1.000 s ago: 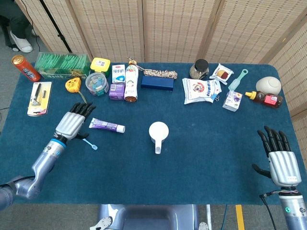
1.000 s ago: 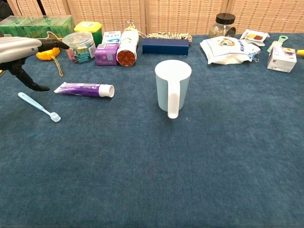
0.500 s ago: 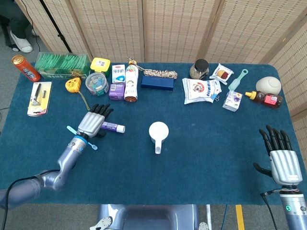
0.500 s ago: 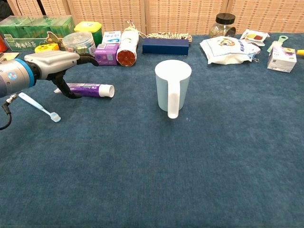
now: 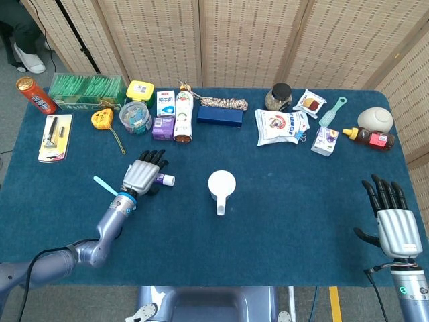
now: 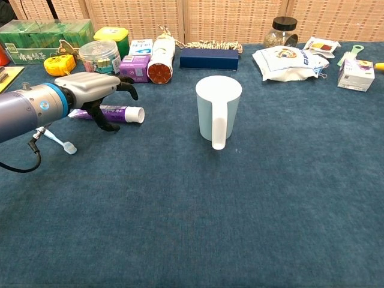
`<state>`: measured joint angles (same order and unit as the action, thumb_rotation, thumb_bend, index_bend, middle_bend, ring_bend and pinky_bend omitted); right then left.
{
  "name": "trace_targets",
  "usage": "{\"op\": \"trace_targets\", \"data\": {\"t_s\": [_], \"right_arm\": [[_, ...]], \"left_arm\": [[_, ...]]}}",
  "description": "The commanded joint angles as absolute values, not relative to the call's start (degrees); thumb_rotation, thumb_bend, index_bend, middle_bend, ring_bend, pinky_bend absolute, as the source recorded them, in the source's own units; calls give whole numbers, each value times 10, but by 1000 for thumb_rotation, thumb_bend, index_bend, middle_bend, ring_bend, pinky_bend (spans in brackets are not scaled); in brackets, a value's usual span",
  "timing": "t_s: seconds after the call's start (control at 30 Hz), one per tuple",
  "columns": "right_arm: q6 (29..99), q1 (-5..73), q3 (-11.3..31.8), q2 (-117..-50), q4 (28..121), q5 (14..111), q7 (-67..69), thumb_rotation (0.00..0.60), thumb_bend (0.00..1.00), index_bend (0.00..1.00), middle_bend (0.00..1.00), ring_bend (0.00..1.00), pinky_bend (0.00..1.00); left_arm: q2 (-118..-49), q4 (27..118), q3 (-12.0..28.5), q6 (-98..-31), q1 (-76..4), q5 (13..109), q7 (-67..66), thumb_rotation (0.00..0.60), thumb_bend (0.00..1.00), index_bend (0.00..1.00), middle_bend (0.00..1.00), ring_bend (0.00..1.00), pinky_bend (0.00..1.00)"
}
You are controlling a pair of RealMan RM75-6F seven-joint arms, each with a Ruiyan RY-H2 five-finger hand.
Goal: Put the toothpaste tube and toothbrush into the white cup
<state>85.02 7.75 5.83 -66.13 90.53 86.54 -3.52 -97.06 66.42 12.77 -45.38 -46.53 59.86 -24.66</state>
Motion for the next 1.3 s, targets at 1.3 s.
{"op": "trace_targets", "data": {"t_s": [1.3], "right_arm": [[847, 79, 53, -661, 909, 871, -32, 600, 0, 0, 0, 0, 0]], "left_arm": [[-922, 712, 111, -553, -429, 670, -148, 600, 365, 601, 445, 413, 525]]}}
